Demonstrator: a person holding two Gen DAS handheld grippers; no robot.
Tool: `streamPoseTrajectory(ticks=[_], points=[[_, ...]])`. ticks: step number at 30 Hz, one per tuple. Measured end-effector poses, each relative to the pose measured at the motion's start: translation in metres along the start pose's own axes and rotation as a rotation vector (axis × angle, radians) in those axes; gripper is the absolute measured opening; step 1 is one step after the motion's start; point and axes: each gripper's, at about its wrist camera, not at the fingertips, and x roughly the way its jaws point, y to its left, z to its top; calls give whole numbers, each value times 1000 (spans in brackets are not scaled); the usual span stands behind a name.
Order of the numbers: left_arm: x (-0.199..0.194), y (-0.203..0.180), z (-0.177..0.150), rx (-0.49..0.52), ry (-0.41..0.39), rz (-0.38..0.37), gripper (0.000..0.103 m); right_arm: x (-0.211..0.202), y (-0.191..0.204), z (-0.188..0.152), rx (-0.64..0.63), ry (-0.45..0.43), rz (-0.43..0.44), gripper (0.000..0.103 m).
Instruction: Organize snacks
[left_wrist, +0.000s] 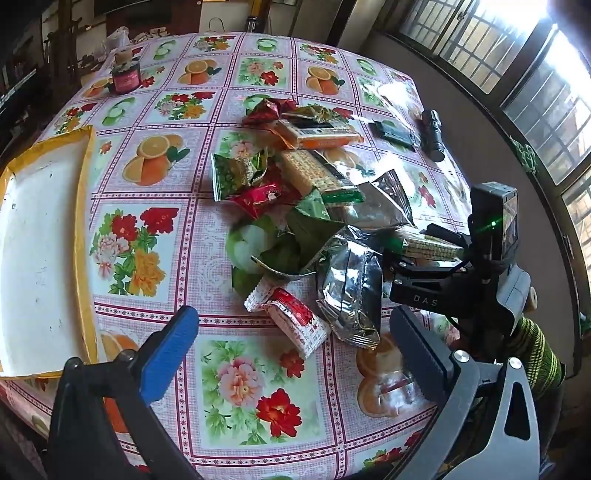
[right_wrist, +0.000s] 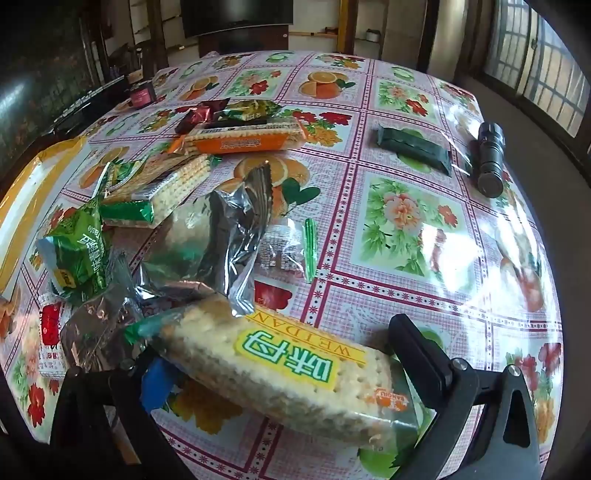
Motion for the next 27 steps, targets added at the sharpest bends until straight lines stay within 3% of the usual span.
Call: streamPoseTrajectory(ticks=[13,19,22,27], points=[[6,-14,-9,8,37,-3,103,-3,10,-2,18,8,-18,103],[1,-17,-8,13,20,-6,103,-1,11,0,23,-3,-20,103],[-1,-18,-9,22,4,8,103,0,11,3,12,36,-8,103],[-13,-17,-12,34,-59,54,103,-12,10,-6,36,36,69,102]])
